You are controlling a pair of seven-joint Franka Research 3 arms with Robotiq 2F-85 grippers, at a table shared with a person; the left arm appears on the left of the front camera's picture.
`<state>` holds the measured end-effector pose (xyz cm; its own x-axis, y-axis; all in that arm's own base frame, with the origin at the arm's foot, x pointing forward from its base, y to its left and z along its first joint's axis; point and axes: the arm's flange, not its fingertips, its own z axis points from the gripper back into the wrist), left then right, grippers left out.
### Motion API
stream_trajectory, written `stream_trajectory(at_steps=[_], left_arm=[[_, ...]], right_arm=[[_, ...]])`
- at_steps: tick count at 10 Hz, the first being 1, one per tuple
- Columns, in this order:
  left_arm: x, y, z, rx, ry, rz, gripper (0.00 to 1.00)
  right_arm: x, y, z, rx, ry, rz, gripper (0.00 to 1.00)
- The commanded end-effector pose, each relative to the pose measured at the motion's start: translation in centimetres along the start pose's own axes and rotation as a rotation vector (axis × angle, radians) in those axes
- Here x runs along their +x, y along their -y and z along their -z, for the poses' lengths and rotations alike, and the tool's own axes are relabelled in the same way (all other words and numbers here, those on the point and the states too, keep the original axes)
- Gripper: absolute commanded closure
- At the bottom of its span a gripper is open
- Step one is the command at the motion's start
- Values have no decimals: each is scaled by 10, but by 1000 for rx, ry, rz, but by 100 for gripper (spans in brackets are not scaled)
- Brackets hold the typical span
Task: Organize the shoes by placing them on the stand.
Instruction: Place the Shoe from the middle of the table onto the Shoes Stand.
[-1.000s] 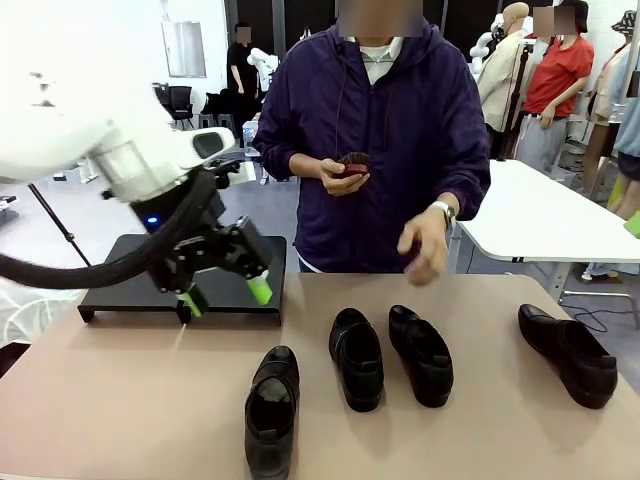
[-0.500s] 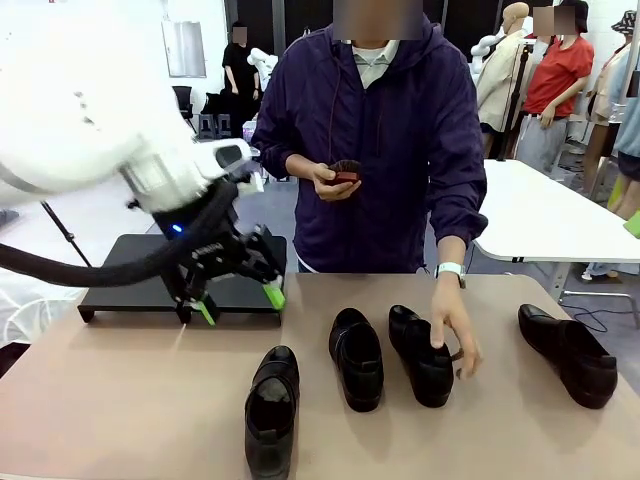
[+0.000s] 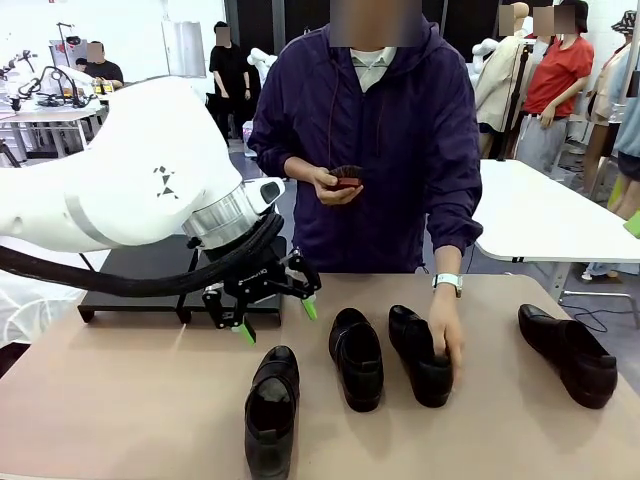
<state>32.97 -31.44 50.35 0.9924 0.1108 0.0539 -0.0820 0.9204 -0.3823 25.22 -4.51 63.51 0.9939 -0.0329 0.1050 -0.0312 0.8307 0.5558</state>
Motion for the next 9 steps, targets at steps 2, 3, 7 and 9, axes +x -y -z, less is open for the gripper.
stream_trajectory(at_steps=[2,3,7,9], left_arm=[[-7,2,5,5,-28,-19,0],[-6,3,-4,38,17,-38,0],[-6,-39,-61,118,65,-75,0],[-9,-55,-55,102,42,-94,0]], right_arm=[[1,0,-4,16,-1,-23,0],[1,0,-4,16,-1,-23,0],[1,0,-4,16,-1,-23,0],[1,0,-4,16,-1,-23,0]])
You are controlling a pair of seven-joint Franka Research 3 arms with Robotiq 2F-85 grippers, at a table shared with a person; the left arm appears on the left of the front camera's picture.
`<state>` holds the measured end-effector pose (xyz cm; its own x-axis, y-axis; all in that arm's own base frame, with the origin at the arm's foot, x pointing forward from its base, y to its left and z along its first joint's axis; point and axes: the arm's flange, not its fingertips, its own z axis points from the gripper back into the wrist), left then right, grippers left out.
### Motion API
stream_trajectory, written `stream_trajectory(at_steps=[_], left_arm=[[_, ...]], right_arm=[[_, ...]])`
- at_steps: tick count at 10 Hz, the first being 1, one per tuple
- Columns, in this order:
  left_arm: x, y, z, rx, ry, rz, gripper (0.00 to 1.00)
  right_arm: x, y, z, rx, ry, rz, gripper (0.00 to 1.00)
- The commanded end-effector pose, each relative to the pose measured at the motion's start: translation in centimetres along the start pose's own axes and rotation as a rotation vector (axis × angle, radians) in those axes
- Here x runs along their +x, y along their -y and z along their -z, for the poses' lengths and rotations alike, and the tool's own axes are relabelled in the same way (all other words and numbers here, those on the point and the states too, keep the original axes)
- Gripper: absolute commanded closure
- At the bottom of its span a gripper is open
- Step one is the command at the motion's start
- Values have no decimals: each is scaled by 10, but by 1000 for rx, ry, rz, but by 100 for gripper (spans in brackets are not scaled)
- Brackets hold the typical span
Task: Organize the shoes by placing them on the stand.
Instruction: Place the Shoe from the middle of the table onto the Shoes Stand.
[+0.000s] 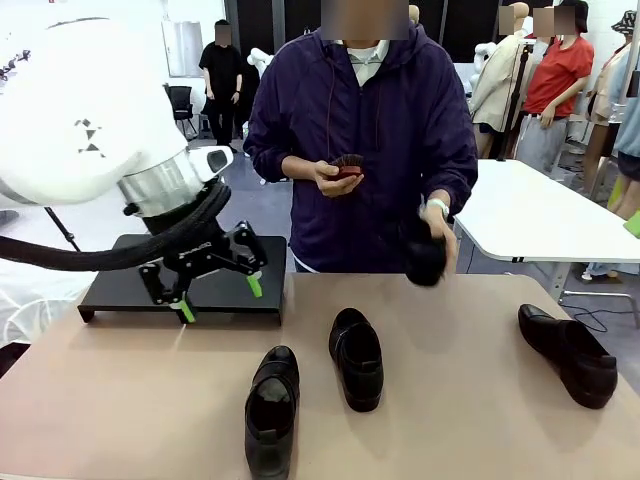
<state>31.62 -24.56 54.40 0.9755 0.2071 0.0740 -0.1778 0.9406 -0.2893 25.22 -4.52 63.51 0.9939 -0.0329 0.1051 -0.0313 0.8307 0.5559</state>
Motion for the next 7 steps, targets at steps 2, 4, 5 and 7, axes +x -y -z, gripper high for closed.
stream_trajectory(at_steps=[2,4,5,7], left_arm=[[-7,13,18,-40,-36,23,0],[-12,42,42,-47,-92,55,0],[-16,51,55,-14,-120,79,0],[-27,56,84,51,-180,91,0]], right_arm=[[1,0,-4,15,-1,-23,0],[1,0,-4,15,-1,-23,0],[1,0,-4,15,-1,-23,0],[1,0,-4,15,-1,-23,0]])
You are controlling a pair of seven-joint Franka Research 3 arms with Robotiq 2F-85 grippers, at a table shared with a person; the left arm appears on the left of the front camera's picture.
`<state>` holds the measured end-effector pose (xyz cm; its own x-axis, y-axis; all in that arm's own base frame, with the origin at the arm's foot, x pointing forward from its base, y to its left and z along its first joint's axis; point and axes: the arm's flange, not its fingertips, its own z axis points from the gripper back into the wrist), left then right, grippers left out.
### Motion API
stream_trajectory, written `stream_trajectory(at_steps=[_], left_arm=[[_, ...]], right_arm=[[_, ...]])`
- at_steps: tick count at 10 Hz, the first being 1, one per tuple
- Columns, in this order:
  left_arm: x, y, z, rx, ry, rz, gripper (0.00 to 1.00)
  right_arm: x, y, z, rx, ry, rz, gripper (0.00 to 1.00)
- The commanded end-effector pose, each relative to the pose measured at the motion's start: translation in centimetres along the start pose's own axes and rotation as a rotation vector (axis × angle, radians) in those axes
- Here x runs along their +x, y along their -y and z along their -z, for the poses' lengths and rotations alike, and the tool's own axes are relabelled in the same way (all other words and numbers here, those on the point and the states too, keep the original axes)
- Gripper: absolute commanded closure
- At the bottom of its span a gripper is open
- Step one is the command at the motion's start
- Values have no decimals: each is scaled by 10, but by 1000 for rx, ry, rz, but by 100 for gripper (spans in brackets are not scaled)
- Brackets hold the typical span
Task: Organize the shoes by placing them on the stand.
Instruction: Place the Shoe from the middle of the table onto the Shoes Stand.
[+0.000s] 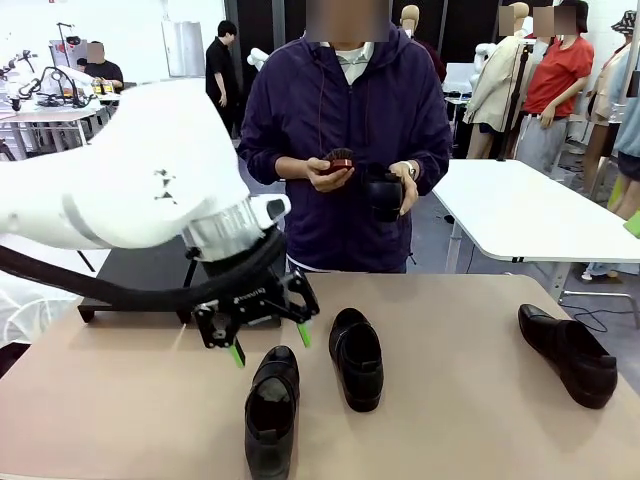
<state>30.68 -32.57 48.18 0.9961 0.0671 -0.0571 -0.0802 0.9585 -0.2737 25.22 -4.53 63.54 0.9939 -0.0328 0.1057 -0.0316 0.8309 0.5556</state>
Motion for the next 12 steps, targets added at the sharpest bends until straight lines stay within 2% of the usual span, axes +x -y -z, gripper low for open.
stream_trajectory(at_steps=[1,4,6,8,10,12], left_arm=[[-2,-2,26,53,-22,-38,0],[-26,-5,89,57,-60,-34,0],[-28,-12,115,35,-30,-1,0],[-21,-15,123,2,54,31,0],[-15,-16,117,6,27,36,0],[-15,-20,112,2,-42,55,0]], right_arm=[[1,0,-4,16,-2,-23,0],[1,0,-4,16,-2,-23,0],[1,0,-4,16,-2,-23,0],[1,0,-4,16,-2,-23,0],[1,0,-4,16,-2,-23,0],[1,0,-4,16,-2,-23,0]])
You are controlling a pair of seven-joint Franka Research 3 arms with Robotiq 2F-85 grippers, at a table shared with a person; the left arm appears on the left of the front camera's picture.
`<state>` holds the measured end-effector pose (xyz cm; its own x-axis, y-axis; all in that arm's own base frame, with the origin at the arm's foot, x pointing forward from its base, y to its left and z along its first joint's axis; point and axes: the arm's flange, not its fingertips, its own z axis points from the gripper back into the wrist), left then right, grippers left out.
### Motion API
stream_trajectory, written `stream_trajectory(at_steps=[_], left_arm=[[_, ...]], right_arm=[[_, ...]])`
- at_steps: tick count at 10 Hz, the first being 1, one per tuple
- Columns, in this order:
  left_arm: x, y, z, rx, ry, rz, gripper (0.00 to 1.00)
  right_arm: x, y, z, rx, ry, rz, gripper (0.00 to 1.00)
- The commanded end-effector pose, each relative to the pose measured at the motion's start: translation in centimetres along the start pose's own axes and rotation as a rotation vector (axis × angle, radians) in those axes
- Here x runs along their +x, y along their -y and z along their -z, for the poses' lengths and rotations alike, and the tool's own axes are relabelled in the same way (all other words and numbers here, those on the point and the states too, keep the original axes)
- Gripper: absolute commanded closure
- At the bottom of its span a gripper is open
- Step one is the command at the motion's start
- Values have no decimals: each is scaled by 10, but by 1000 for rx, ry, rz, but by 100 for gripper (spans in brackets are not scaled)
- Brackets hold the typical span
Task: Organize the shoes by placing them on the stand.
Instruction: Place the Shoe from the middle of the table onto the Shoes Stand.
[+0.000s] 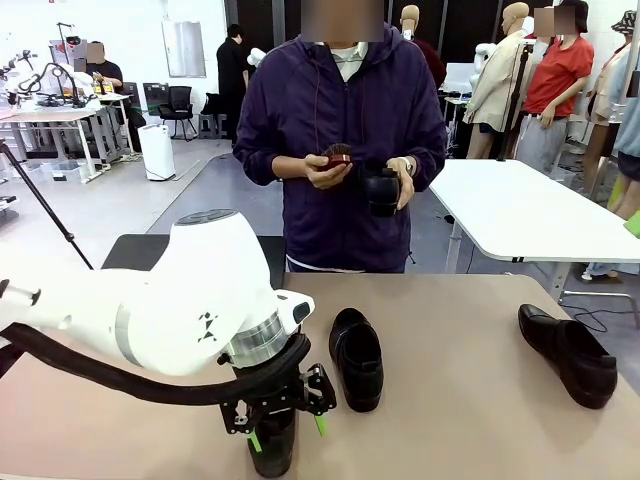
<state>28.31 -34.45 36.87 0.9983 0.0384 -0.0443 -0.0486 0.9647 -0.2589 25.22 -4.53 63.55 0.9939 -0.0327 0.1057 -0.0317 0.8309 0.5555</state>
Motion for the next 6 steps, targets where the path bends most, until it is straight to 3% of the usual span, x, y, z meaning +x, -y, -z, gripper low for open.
stream_trajectory(at_steps=[1,4,5,6], left_arm=[[1,-5,-6,-16,-68,27,0],[-5,-6,-25,-88,95,59,0],[-5,-6,-28,-53,189,66,0],[-3,-6,-27,-37,218,72,0]], right_arm=[[1,0,-3,16,-2,-23,0],[1,0,-3,16,-2,-23,0],[1,0,-3,16,-2,-23,0],[1,0,-3,16,-2,-23,0]])
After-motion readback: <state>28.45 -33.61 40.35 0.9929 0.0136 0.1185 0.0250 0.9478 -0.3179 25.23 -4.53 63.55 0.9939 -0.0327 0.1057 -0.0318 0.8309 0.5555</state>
